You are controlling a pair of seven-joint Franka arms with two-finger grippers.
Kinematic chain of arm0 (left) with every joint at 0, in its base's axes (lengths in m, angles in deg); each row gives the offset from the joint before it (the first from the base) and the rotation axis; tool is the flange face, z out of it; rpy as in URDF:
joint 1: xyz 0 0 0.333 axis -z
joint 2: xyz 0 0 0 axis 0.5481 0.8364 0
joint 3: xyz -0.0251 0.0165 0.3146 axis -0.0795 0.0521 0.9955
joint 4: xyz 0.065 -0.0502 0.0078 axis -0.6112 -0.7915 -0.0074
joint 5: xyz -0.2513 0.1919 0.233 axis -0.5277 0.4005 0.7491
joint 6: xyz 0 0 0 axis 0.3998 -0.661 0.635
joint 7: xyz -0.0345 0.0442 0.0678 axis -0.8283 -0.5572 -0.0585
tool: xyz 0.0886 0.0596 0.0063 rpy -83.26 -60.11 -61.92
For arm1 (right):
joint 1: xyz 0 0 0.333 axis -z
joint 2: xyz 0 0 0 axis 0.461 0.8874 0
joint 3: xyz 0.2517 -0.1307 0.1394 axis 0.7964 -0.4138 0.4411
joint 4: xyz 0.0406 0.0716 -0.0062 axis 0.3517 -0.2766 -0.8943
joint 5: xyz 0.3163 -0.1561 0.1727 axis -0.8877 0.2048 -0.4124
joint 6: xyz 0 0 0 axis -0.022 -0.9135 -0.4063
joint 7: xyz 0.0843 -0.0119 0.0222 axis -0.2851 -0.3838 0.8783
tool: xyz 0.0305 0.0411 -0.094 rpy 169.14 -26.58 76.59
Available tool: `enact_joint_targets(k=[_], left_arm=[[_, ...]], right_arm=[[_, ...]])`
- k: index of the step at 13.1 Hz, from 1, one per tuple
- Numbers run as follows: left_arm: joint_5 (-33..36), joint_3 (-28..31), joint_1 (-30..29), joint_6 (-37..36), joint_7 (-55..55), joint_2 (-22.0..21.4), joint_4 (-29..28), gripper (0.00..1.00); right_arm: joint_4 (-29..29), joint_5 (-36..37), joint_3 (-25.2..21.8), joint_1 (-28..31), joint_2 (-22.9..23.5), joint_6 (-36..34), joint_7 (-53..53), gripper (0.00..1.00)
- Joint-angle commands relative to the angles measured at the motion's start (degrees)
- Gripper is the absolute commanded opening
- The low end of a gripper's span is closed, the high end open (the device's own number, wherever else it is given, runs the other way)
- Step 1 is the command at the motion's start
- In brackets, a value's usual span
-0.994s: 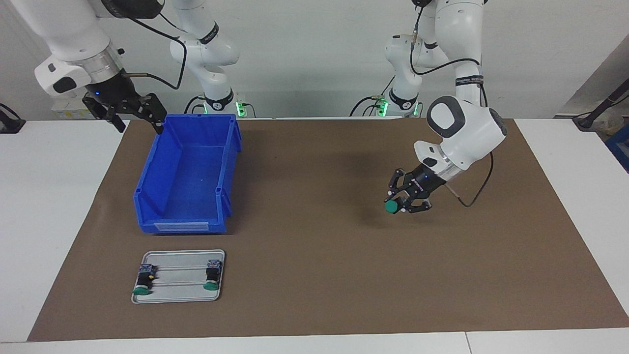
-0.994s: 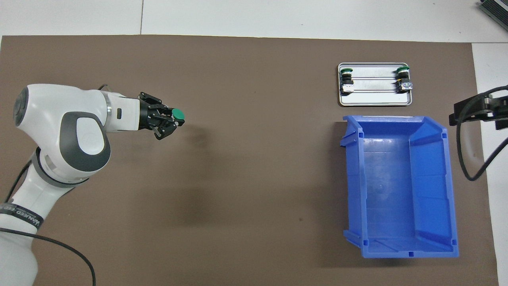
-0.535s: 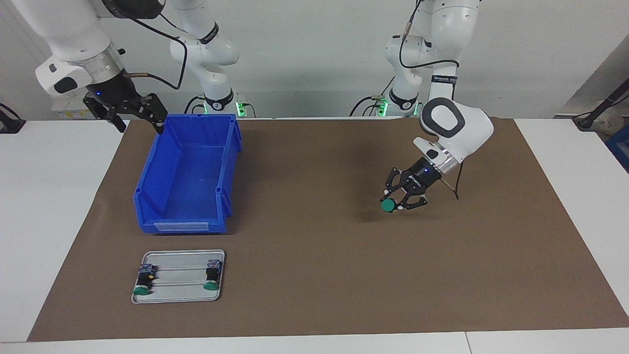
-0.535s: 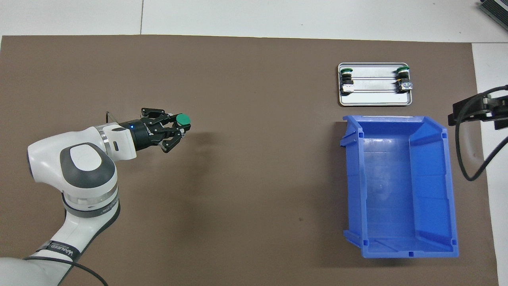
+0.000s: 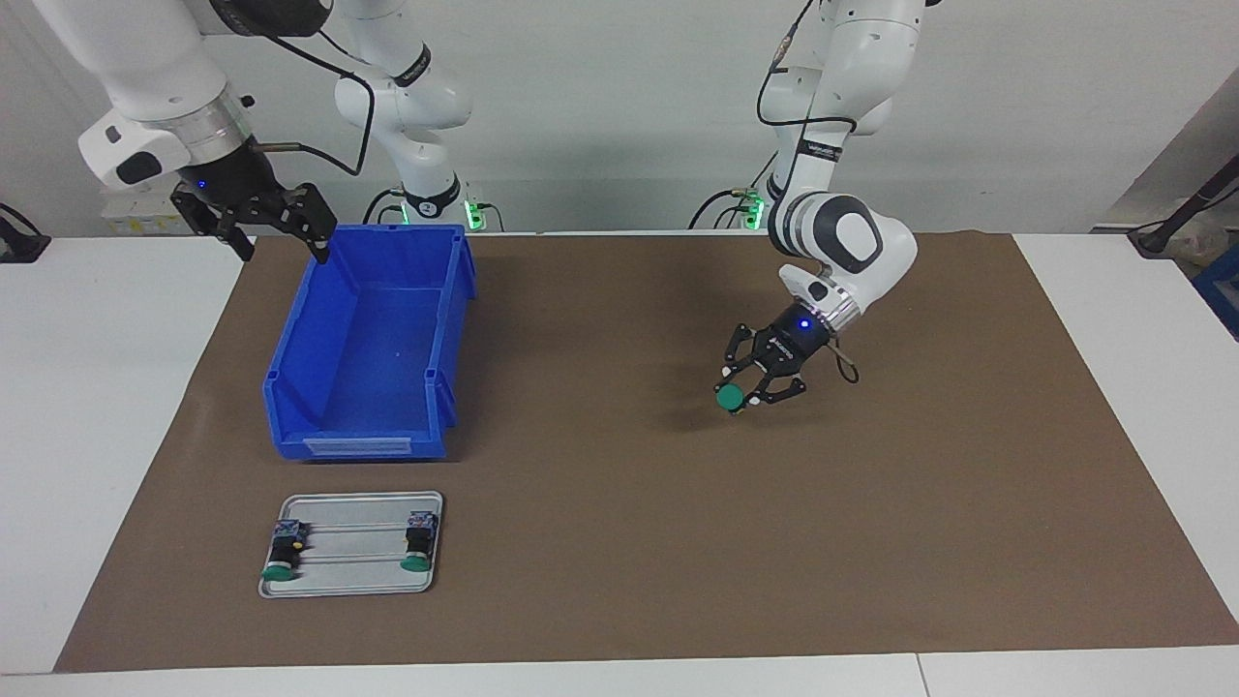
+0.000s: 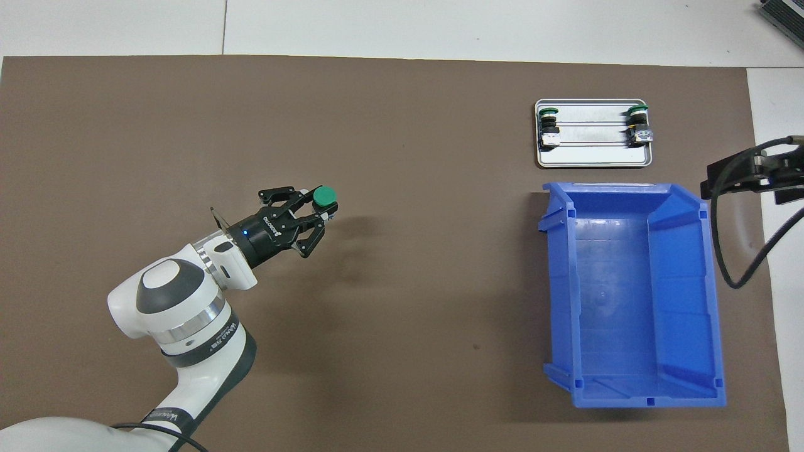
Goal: Place and press button with both arms
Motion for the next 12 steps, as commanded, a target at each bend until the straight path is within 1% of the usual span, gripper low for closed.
enact_joint_targets(k=[1,3,5,7,8,9,12], left_arm=[[-7.8,0.9,-0.1,-7.8,-10.0,0.4,-4.3,0.0],[-12.0,0.8,-0.1,-11.5,-15.7,1.3,-6.0,0.0],[-14.1,0.8,0.2,-15.1,-20.9,3.9,-6.7,0.0],[-15.8,0.8,0.4,-16.3,-24.0,3.5,-8.9,0.0],[-16.3,0.8,0.3,-17.7,-25.5,3.1,-10.5,0.0],[-16.5,0.8,0.4,-18.3,-25.8,3.1,-10.9,0.0],[-16.6,0.8,0.4,-18.3,-27.4,2.8,-12.9,0.0]], right_arm=[[-1.6,0.8,-4.2,-3.8,-1.0,0.8,1.3,0.96],[-2.0,0.8,-4.3,-3.9,-1.4,0.8,1.4,0.96],[-3.6,0.7,-4.3,-4.0,-2.2,0.8,1.4,0.96],[-6.0,0.7,-4.3,-4.0,-3.4,1.5,1.4,0.96],[-6.5,0.7,-4.3,-4.0,-3.4,2.3,1.4,0.96],[-6.7,0.7,-4.3,-4.0,-3.5,2.5,1.2,0.96],[-8.1,0.7,-4.3,-4.3,-3.7,3.9,1.0,0.96]])
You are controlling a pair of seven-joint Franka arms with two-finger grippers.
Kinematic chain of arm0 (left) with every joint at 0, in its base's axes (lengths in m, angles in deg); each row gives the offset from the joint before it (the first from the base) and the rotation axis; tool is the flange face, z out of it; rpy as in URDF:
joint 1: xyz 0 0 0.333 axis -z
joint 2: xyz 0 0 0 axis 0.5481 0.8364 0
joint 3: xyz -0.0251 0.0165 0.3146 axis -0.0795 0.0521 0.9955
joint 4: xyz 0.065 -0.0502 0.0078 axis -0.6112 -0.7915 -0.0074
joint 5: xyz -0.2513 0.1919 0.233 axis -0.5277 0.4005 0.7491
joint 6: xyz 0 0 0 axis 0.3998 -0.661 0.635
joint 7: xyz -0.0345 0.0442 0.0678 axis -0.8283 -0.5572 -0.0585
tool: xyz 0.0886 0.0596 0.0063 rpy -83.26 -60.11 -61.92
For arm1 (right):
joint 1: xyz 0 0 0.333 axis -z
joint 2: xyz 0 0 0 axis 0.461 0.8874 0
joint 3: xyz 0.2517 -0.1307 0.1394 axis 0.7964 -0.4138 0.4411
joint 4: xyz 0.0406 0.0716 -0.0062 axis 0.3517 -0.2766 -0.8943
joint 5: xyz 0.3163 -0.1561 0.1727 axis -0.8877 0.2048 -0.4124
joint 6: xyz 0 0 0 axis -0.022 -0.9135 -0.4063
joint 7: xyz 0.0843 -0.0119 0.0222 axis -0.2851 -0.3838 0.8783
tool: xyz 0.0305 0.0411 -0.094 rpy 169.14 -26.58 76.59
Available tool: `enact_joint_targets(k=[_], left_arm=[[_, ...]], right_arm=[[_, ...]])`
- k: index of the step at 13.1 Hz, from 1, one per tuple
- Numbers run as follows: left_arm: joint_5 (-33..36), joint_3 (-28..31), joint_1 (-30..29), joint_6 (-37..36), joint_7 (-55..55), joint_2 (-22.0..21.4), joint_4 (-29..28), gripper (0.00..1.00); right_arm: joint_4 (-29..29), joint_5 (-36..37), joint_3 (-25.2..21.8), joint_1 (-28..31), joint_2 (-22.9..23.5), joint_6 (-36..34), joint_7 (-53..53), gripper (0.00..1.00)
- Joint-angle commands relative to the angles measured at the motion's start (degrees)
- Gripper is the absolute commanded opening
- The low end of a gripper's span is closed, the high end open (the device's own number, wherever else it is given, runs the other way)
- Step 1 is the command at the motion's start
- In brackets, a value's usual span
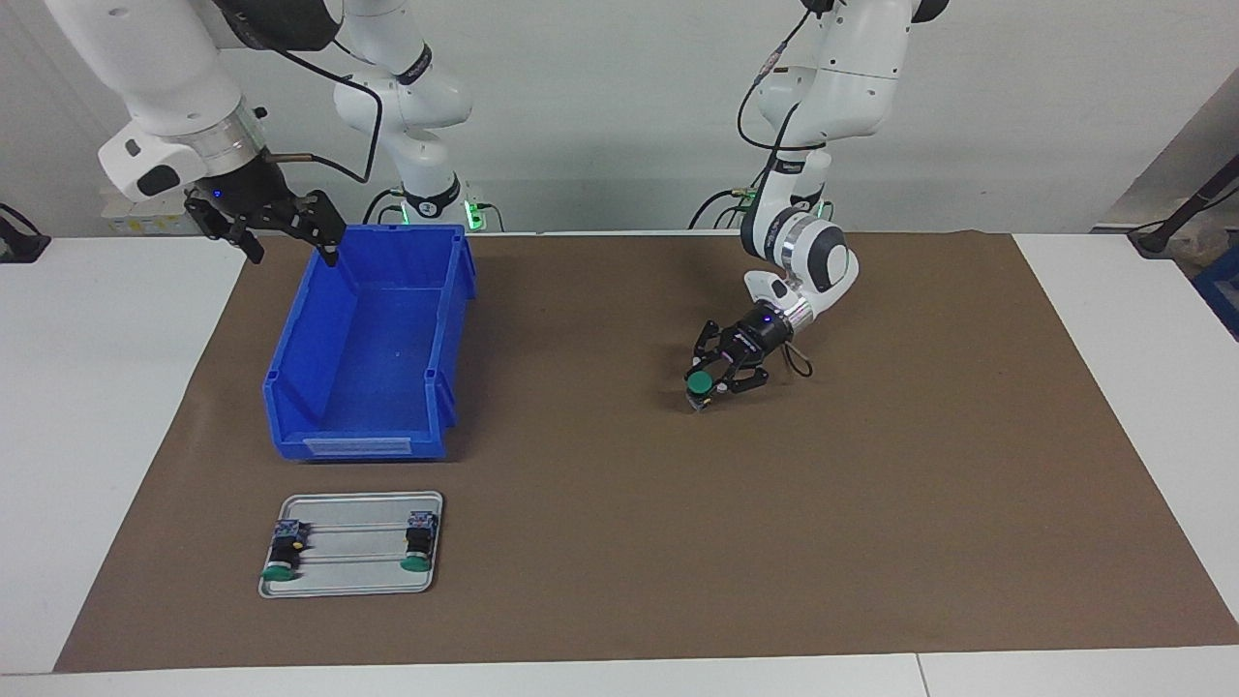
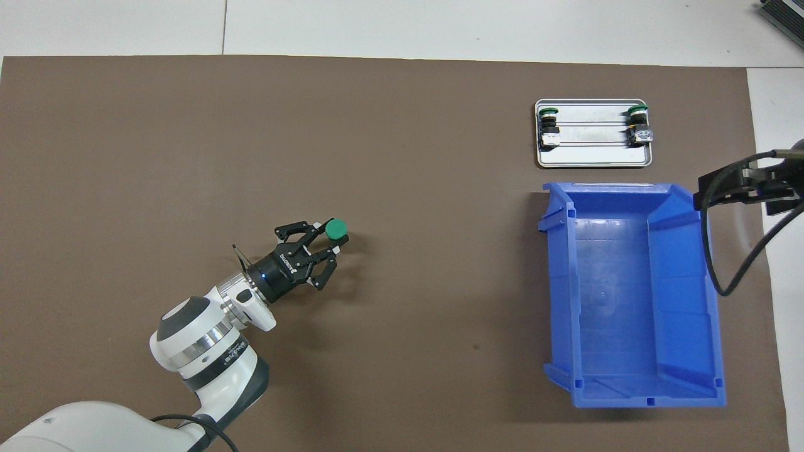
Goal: Place and press button with both arms
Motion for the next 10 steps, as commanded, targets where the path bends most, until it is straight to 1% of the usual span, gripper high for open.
enact_joint_targets(k=[1,4,5,6,10], left_arm=[[-2.2,0.4,0.5,-1.2,-5.8,-1.5,-3.1,0.0],[-2.1,0.4,0.5,-0.8,-5.4,-1.6,-3.1,0.0],[-2.0,0.5,0.5,-0.5,-5.2,-1.6,-3.1,0.61],[-1.7,0.5,0.4,-0.1,-5.0,-1.5,-3.1,0.64],[-0.1,0.6,0.4,1.8,-2.6,-1.5,-3.2,0.65]], right_arm=[[-3.6,0.7,-0.3,-0.6,-2.0,2.8,1.0,0.96],[-3.6,0.7,-0.3,-0.6,-2.0,3.8,1.0,0.96],[-3.7,0.7,-0.2,-0.6,-2.0,4.5,1.0,0.96],[-4.0,0.7,-0.2,-0.6,-2.0,4.9,1.0,0.96],[-4.2,0.7,-0.2,-0.5,-2.1,5.0,1.0,0.96]])
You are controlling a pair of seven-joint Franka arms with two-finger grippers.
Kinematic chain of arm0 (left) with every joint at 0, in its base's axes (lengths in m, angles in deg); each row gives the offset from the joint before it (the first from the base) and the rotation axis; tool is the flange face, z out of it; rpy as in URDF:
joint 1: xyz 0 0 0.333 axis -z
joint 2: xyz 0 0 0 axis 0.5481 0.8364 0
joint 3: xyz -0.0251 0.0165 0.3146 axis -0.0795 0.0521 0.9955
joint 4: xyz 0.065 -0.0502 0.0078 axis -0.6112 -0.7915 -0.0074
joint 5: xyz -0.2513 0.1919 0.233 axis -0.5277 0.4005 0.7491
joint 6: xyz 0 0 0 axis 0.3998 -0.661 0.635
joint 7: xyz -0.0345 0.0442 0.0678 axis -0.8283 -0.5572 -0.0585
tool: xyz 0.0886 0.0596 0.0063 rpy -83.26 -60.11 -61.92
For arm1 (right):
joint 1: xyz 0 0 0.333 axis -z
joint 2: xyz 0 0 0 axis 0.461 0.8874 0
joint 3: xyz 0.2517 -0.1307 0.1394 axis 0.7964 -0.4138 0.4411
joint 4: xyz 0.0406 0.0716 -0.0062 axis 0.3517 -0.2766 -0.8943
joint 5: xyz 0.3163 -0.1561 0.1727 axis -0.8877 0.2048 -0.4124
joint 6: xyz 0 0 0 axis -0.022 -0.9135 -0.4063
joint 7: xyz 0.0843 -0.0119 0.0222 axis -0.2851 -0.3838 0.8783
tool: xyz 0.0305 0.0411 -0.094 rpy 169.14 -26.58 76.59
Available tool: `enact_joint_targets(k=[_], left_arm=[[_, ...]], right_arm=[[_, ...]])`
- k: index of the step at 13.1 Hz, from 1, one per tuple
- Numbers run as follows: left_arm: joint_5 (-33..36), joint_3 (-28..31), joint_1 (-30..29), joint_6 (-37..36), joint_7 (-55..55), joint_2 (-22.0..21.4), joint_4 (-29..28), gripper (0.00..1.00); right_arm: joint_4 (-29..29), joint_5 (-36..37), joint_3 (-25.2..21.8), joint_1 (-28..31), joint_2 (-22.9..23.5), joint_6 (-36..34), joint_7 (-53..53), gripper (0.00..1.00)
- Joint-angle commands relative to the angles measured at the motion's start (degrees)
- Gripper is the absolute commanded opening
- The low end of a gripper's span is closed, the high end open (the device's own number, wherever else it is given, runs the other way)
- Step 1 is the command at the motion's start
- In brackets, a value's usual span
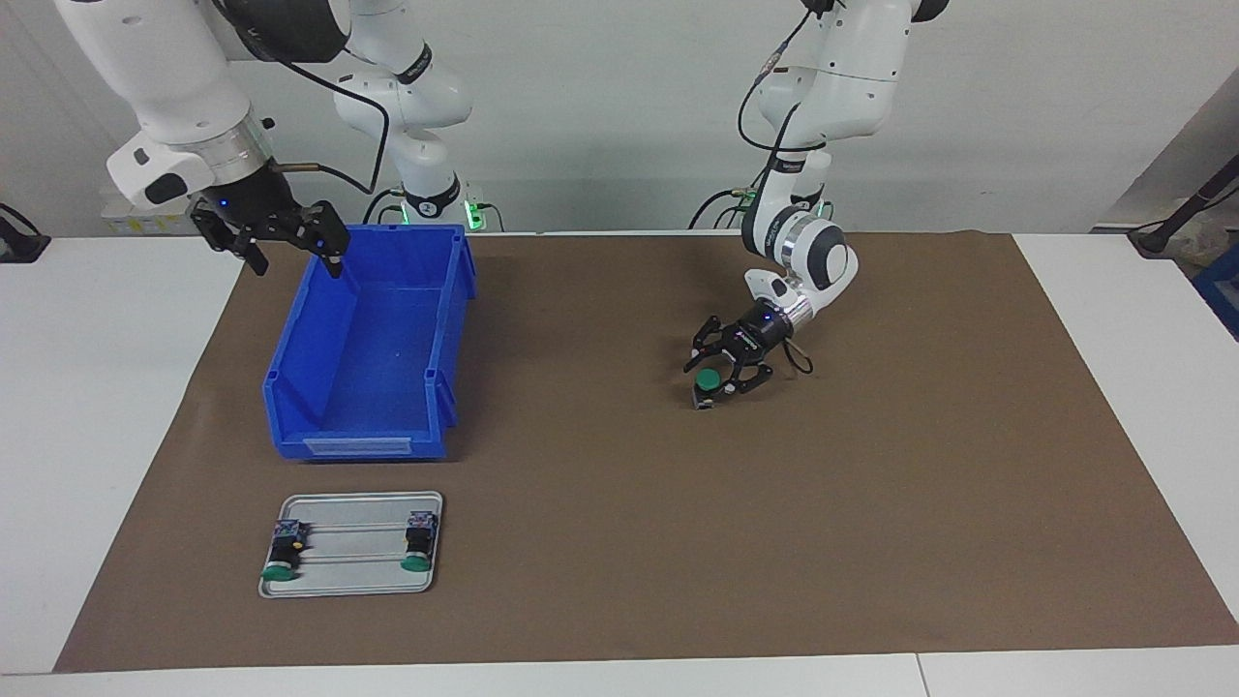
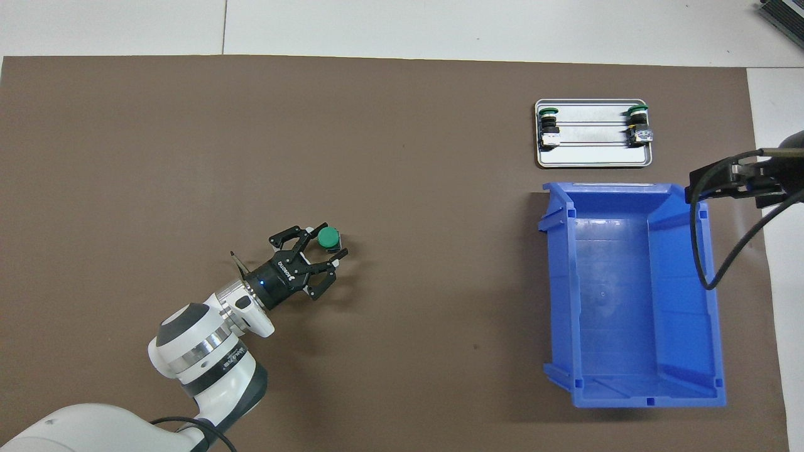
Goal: Place and press button with both arms
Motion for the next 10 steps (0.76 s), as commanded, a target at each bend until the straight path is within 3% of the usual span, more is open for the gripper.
enact_joint_targets(k=[1,5,8,10], left_arm=[[0.9,0.4,0.4,1.7,-1.9,-1.2,-1.7,0.65],[7.0,0.5,-2.4,2.0,2.2,-1.6,-1.5,0.66],[8.3,0.7,-2.7,2.1,5.9,-2.1,-1.3,0.66],[8.3,0.4,-2.5,5.9,7.5,-3.5,-0.7,0.66]], right_arm=[[-2.2,0.7,-0.2,-0.1,-1.6,1.5,1.0,0.96],[-2.2,0.7,-0.2,-0.1,-1.7,1.5,1.1,0.96],[-2.2,0.7,-0.2,-0.1,-1.7,1.5,1.1,0.96],[-2.2,0.7,-0.2,-0.1,-1.7,1.5,1.1,0.96]])
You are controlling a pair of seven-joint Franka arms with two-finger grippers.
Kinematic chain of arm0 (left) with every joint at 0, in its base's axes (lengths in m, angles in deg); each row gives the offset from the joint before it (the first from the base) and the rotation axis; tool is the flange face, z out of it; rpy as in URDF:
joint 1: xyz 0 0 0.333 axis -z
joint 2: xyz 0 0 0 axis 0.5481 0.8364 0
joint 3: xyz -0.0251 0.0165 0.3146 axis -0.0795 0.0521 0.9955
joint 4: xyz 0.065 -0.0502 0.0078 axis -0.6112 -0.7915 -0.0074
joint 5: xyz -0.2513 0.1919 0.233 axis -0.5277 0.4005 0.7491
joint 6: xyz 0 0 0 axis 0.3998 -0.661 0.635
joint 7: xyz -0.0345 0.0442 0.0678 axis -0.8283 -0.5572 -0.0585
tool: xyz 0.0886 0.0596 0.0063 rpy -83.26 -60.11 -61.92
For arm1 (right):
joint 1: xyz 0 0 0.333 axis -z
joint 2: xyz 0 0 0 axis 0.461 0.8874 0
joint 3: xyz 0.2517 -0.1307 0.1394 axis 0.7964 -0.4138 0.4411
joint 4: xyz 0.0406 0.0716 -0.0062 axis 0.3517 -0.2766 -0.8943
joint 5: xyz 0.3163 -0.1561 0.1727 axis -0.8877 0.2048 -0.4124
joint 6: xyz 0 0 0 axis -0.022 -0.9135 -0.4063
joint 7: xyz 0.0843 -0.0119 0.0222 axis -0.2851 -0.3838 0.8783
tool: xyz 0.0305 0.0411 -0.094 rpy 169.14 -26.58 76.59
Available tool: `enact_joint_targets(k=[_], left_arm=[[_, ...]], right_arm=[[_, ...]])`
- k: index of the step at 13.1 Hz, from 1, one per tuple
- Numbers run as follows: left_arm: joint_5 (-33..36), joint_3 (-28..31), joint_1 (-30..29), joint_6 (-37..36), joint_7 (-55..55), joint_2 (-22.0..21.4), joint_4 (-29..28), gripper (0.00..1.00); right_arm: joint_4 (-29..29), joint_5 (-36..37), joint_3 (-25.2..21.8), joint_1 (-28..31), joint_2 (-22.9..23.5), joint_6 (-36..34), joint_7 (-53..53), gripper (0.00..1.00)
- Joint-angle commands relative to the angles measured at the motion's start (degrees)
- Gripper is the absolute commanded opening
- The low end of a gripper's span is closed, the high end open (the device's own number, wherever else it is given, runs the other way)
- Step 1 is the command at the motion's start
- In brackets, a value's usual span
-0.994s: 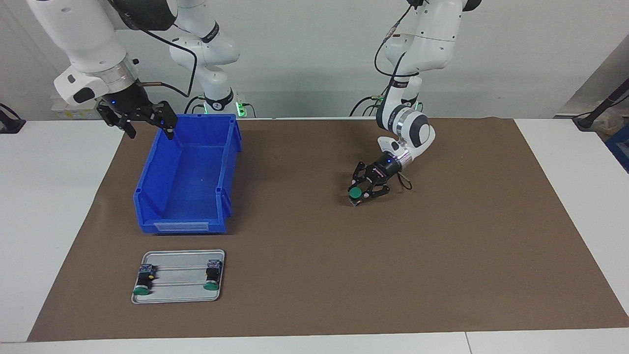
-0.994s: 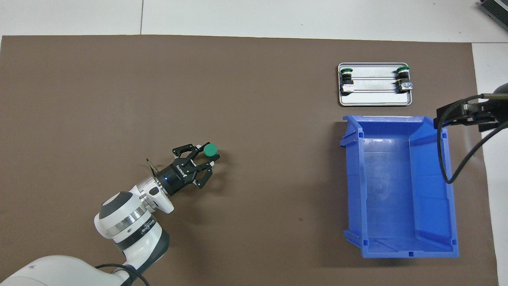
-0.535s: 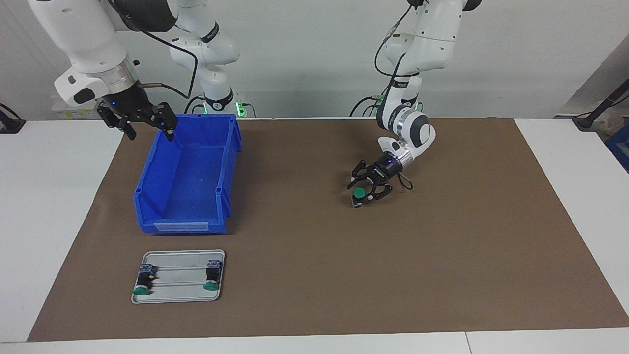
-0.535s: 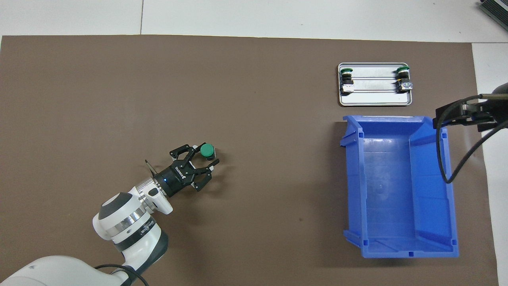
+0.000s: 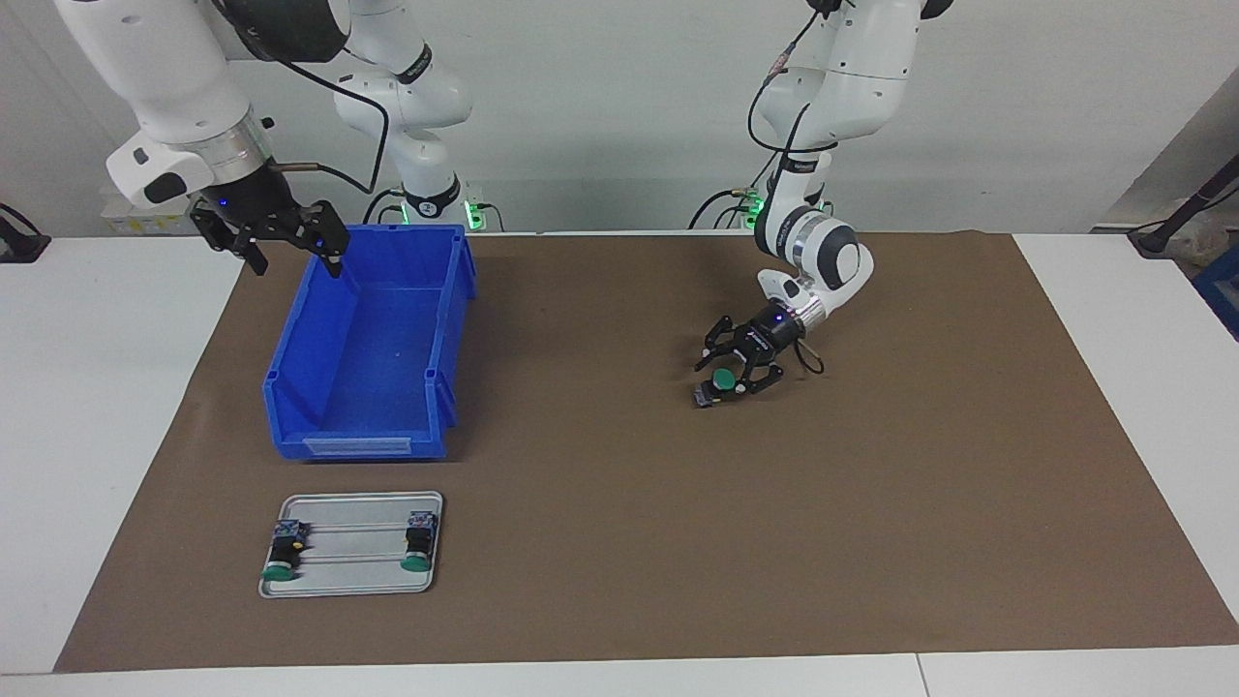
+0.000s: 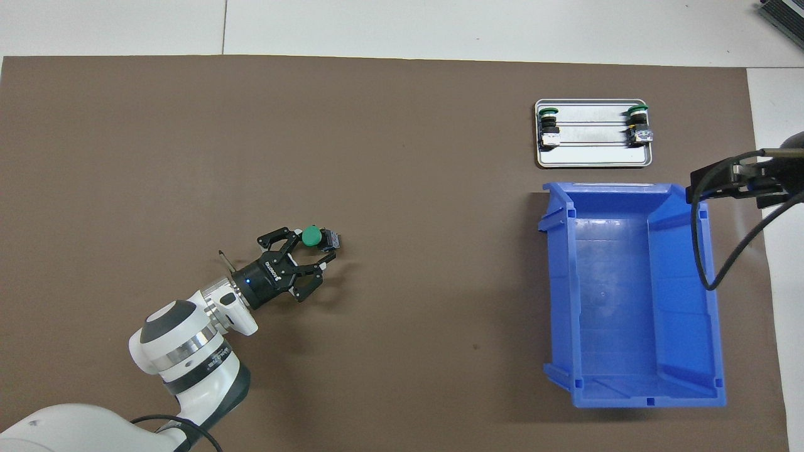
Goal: Place and press button with both arms
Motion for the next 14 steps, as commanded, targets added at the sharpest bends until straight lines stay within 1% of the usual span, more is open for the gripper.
enact_joint_targets(k=[1,2,4,5,7,11,14], left_arm=[[1.1,-0.3,0.5,5.0,3.6,-2.9,0.1,0.66],[1.1,-0.4,0.7,5.4,4.5,-3.2,0.3,0.66],[1.1,-0.9,1.2,9.3,6.2,-4.1,1.6,0.66],[1.1,-0.9,2.4,10.3,6.7,-4.2,2.0,0.66],[1.1,-0.8,2.2,10.2,6.8,-4.2,1.9,0.66],[1.1,-0.8,2.4,13.3,10.4,-7.4,1.7,0.69],[1.2,-0.8,2.5,14.7,14.3,-9.6,1.4,0.7]], right_arm=[[-2.2,0.7,-0.2,-0.1,-1.6,1.6,1.1,0.96],[-2.2,0.7,-0.2,-0.1,-1.6,1.6,1.1,0.96],[-2.1,0.7,-0.2,-0.1,-1.5,1.6,1.0,0.96],[-2.2,0.7,-0.2,-0.1,-1.5,2.3,1.0,0.96],[-2.2,0.6,-0.1,-0.1,-1.5,2.0,1.0,0.96],[-2.2,0.7,-0.1,-0.1,-1.6,2.3,1.0,0.96],[-2.2,0.6,0.4,-0.2,-1.5,2.8,-3.0,0.96]])
